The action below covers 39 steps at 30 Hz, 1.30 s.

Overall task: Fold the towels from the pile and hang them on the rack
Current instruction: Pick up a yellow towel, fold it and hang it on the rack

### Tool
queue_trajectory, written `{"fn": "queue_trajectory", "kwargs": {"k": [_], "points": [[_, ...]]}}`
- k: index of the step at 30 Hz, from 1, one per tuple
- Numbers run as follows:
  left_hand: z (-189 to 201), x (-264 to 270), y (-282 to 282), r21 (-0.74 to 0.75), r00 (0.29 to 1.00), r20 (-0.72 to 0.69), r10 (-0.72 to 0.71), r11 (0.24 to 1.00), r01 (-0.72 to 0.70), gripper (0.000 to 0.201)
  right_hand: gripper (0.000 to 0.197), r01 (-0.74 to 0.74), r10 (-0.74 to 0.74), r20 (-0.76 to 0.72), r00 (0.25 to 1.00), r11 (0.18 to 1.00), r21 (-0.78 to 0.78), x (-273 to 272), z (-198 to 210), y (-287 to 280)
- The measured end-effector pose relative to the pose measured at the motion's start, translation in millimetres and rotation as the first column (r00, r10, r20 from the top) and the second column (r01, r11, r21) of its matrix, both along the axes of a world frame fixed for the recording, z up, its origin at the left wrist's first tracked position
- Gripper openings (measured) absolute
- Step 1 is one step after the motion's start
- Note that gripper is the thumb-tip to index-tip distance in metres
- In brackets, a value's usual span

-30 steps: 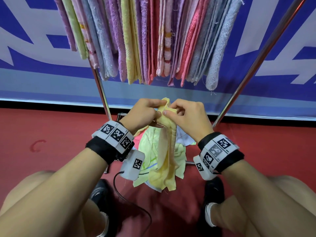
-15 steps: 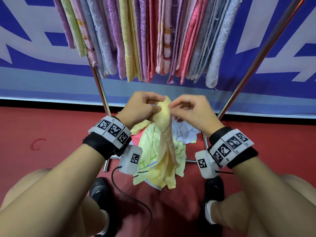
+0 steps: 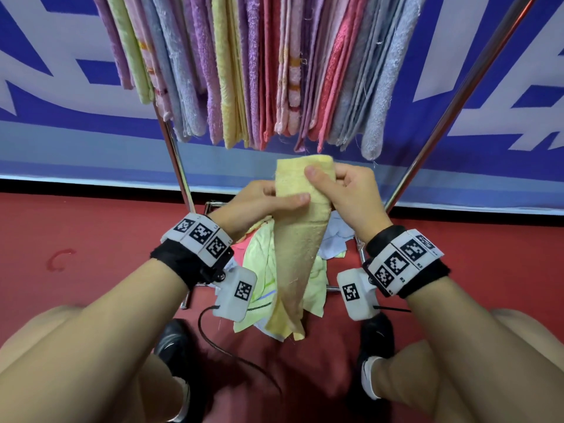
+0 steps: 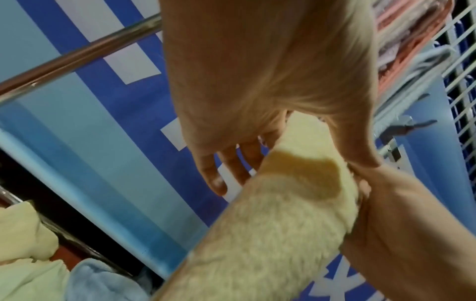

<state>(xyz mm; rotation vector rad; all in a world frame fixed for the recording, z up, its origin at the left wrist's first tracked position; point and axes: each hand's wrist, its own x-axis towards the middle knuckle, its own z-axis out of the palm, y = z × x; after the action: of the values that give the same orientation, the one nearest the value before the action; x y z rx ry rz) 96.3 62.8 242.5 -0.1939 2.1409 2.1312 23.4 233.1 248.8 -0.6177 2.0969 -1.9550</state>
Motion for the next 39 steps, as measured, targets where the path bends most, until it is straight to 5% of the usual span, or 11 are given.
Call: {"fn": "queue_trajectory", "kwargs": {"k": [4,7,10,13,15,17,22,28,32,36,39], "points": [[-7.7,-4.0,8.7,0.087,0.992,-0.061,0.109,0.991,-0.103,0.033,0.023,0.116,-0.116,0.005,0.993,0.991,-0.065,-4.7,3.7,3.7],[-5.8,-3.6,14.7,0.039,0.981,-0.106,0.161,0.987,-0.158,0.022,0.045,0.218,-0.215,0.043,0.976,0.970,-0.110,-11.4,3.8,6.8],[6.6,-3.9,19.1,0.051,0.960,-0.178,0.215,0.977,-0.209,0.013,0.059,0.107,-0.037,0.273,0.961,0.963,-0.247,-7.0,1.8,7.6],[18.6,-8.1,7.6,0.090,0.917,-0.230,0.326,0.945,-0.314,0.019,0.050,-0.176,0.203,0.372,0.906,0.979,-0.104,7.8,-10.7,3.2],[19.1,-9.4,-1.7,0.042,0.893,-0.245,0.378,0.924,-0.380,0.019,0.034,-0.184,0.160,0.298,0.941,0.981,0.055,12.8,-17.9,-1.9],[12.0,-8.8,-5.5,-0.053,0.894,-0.228,0.387,0.912,-0.408,0.024,0.023,-0.110,0.097,0.286,0.953,0.993,0.031,12.0,-19.1,-3.7],[-13.7,-2.3,2.5,-0.248,0.996,0.069,0.057,0.968,-0.038,0.032,0.027,0.091,-0.046,0.294,0.955,0.986,-0.140,-1.2,-14.5,-4.7],[-22.5,0.8,5.6,-0.275,0.983,-0.081,0.163,0.945,-0.179,0.037,0.031,0.176,-0.107,0.327,0.939,0.966,-0.190,-10.8,-4.0,-3.1],[-13.2,0.5,12.0,-0.123,0.969,-0.140,0.204,0.967,-0.221,0.035,0.070,0.045,0.047,0.478,0.877,0.983,-0.179,-6.1,-6.9,-0.7],[-10.0,-2.5,11.0,-0.030,0.954,-0.081,0.290,0.956,-0.293,0.035,0.035,0.059,0.011,0.471,0.882,0.989,-0.134,2.6,-15.5,-3.8],[-21.1,-5.6,7.5,-0.155,0.988,0.064,0.139,0.980,-0.128,0.032,0.025,0.174,-0.118,0.416,0.902,0.980,-0.101,-8.6,-16.4,-2.7]]}}
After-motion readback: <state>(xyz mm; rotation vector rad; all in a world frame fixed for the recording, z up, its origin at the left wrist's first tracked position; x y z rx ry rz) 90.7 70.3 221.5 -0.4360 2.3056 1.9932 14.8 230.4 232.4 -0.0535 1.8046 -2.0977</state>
